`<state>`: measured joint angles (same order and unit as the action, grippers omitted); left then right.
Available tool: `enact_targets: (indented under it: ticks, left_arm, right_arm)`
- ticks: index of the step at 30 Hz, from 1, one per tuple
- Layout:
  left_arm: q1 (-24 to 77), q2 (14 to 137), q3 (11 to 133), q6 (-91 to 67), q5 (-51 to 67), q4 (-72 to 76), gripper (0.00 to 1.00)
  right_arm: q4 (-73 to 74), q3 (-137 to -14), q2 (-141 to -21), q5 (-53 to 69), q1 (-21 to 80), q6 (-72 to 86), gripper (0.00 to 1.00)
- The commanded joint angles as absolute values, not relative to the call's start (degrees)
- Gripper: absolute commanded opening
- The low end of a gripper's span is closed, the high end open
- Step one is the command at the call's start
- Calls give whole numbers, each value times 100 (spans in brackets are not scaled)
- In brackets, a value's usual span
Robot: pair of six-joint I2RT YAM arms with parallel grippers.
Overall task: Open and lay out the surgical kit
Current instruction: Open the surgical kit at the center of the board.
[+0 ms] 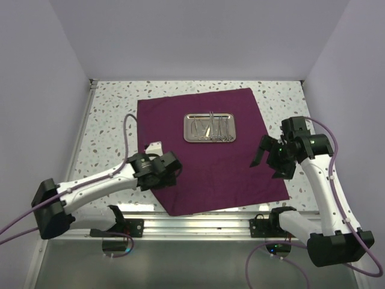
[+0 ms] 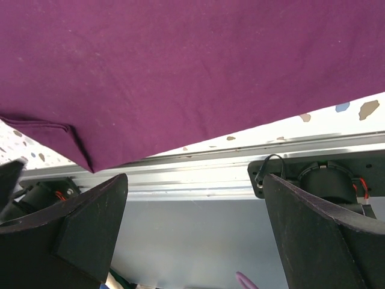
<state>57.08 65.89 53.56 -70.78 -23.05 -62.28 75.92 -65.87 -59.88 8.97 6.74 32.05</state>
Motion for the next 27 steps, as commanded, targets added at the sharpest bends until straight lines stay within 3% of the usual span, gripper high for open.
enact_targets:
  ticks: [1,14,21,27]
  left_arm:
    - [5722,7179,5317,-6523,-2628,-5442,83]
    - [5704,8621,5739,-5704,-2048,-4202,77]
    - [5748,8869,5652,-5914,-1706,-4315,62]
    - [5853,8588,5265,-6240,-1617,-4508,55]
  right_arm:
    - [7655,-6926,-5871,958,694,3111,98]
    - [7770,-6987,-5801,782,756,2980,98]
    - [7770,-7119,-5871,615,888,2953,98]
    - [7734,-7084,-5889,554,1002,2953,98]
